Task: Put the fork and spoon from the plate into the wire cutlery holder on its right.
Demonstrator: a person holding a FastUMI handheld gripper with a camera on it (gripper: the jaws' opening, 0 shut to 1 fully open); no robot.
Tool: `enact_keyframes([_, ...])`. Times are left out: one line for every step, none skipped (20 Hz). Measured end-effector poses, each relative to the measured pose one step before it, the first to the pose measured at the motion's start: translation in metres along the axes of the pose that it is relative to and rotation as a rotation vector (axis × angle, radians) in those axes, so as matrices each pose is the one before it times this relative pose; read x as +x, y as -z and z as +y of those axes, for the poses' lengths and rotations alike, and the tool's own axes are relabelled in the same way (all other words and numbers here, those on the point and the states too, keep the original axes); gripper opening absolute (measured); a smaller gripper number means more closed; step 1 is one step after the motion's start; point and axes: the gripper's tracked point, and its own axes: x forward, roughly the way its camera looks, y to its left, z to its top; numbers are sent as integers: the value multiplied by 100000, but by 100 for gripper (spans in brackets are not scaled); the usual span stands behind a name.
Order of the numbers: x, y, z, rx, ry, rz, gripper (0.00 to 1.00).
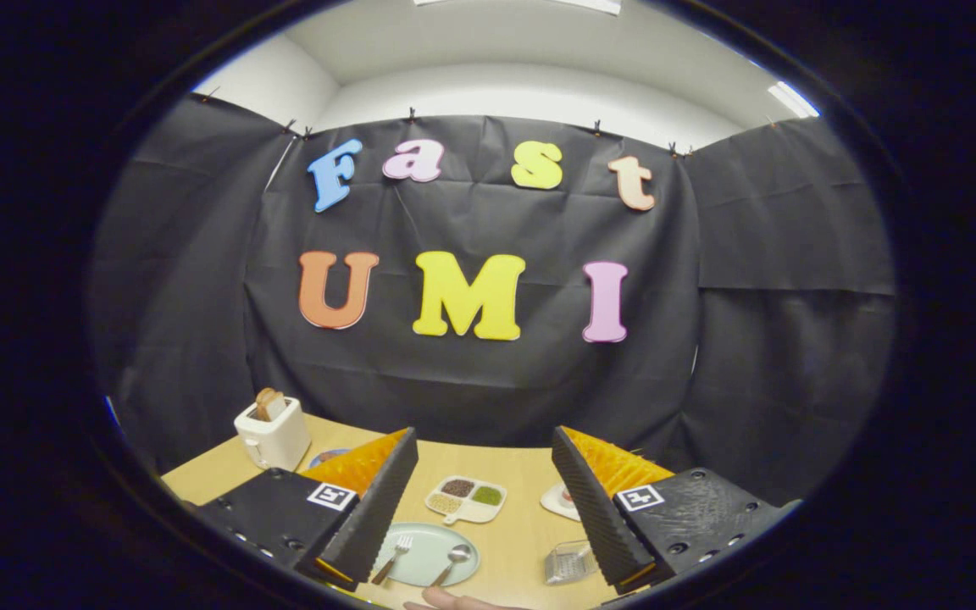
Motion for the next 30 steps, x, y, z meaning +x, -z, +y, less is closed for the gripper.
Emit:
enact_keyframes([368, 1368, 323, 176, -897, 2964, 95])
enact_keyframes([351, 1467, 256, 364, -831, 3379, 95])
enact_keyframes([430, 1773, 233, -79, -488, 3601, 95])
enact_keyframes([520, 1734, 161, -394, -379, 3892, 95])
enact_keyframes([541, 2041, -35, -599, 456, 4212, 95])
enact_keyframes([555, 1756, 4, 113, 288, 4290, 95])
enact_keyframes([810, 1653, 101, 774, -96, 4278, 95])
enact_keyframes([635, 1310, -23, 418, 494, 3538, 96])
enact_keyframes([654, 1517, 20, 47, 313, 3100, 96])
enact_keyframes([680, 1284, 121, -569, 450, 3240, 96])
enact_keyframes([639, 1646, 292, -533, -289, 3993, 96])
enact_keyframes([682, 1432, 451, -192, -1136, 4290, 96])
enact_keyframes([937, 1598, 302, -698, -464, 4946, 96])
enact_keyframes([926, 1166, 221, 94, -515, 4685, 96])
enact_keyframes([660, 1425, 135, 540, -432, 4415, 96])
enact_keyframes([470, 1391, -26, 375, -103, 4899, 96])
enact_keyframes([239, 1310, 120, 933, -639, 3582, 96])
enact_keyframes([327, 997, 81, 303, -193, 3591, 96])
enact_keyframes([467, 934, -50, 140, -67, 2754, 96])
enact_keyframes([407, 659, -16, 20, 129, 2180, 96])
enact_keyframes([634, 936, 24, -716, 676, 1809, 96])
enact_keyframes([417, 721, 179, -778, 109, 2409, 96])
enact_keyframes([487, 570, 316, -109, -541, 1787, 96])
enact_keyframes([318, 439, 240, -391, -200, 1882, 96])
enact_keyframes([289, 565, 400, -124, -577, 1784, 96])
enact_keyframes([316, 600, 50, -61, -243, 1939, 96])
enact_keyframes([348, 704, 53, 456, -209, 2635, 95])
enact_keyframes([445, 439, -50, 838, 556, 2944, 95])
enact_keyframes([343, 399, 3, 1453, 471, 2887, 95])
enact_keyframes([364, 6, 113, 1739, -501, 2438, 96])
